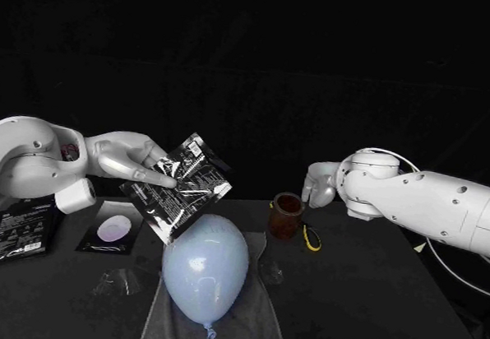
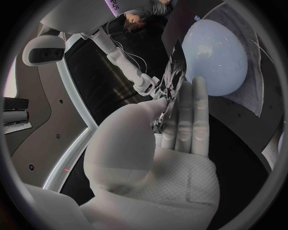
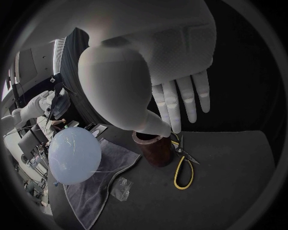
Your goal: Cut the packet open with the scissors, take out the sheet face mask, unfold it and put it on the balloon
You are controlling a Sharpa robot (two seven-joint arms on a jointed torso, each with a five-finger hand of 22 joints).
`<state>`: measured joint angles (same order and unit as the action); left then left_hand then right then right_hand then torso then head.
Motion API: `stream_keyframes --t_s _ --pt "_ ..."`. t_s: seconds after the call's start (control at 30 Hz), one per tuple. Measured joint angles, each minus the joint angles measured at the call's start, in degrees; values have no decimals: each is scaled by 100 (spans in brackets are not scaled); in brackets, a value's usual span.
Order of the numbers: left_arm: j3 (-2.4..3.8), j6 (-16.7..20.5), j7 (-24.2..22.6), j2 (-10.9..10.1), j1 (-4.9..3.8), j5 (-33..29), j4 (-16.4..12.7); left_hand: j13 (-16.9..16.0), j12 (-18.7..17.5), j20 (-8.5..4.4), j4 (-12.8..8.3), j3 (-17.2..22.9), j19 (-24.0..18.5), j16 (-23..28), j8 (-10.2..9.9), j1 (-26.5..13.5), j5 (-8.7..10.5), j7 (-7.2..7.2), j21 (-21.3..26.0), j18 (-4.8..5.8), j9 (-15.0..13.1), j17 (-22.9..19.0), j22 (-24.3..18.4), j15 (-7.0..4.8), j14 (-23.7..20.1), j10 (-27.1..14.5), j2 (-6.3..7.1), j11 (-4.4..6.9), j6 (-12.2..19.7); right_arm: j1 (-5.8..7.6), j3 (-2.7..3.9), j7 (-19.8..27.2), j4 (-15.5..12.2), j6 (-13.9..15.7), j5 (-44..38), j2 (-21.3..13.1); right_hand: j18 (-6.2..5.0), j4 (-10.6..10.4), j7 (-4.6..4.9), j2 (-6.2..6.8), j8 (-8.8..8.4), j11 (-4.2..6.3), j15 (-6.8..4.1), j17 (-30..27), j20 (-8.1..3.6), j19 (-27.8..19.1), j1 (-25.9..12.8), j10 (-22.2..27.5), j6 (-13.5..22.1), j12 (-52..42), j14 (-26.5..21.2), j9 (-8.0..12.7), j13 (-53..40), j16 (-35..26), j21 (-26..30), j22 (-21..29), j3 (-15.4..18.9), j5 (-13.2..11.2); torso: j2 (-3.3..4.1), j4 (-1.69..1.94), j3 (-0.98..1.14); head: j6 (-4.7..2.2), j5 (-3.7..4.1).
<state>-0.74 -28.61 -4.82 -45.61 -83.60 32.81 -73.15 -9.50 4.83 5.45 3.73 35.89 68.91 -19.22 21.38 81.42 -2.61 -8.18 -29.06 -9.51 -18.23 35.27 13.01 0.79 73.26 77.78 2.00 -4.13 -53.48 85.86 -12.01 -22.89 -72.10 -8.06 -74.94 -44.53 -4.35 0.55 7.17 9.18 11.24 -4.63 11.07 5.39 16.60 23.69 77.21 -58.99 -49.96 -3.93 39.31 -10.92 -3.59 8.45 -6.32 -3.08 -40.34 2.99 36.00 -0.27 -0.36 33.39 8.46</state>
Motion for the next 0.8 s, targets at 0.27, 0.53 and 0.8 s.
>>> stream_keyframes --t_s 0.27,0.53,0.8 --pt "0 0 1 -2 0 0 0 1 0 0 0 0 0 0 -17 -1 0 -13 0 0 -1 -1 -1 1 -1 0 1 0 -12 0 0 0 -45 115 -152 -107 -117 54 42 68 141 -53 71 65 -12 427 -115 -216 -83 0 399 -48 0 172 -114 -45 -170 0 0 2 -2 -8 7" --pt "-1 3 1 4 0 0 6 1 0 0 -1 -1 0 0 -17 -8 0 -14 0 0 -4 -3 -1 4 1 0 8 0 -13 0 5 91 -104 769 -284 -230 -452 72 82 159 248 -142 -42 193 -8 1340 -206 -306 -80 0 1143 -86 0 547 -351 -131 -244 0 -3 4 -5 -34 -4" --pt "-1 31 -19 25 0 -1 46 -5 0 -22 -1 -1 -25 0 -10 -21 0 -14 0 -1 -7 13 9 6 1 0 21 0 -12 7 52 544 -298 1942 -231 -370 -585 7 224 234 367 -408 -351 323 -126 2022 -327 -511 -107 0 1860 -140 0 787 -570 -193 -179 0 -7 5 -8 -113 -137"
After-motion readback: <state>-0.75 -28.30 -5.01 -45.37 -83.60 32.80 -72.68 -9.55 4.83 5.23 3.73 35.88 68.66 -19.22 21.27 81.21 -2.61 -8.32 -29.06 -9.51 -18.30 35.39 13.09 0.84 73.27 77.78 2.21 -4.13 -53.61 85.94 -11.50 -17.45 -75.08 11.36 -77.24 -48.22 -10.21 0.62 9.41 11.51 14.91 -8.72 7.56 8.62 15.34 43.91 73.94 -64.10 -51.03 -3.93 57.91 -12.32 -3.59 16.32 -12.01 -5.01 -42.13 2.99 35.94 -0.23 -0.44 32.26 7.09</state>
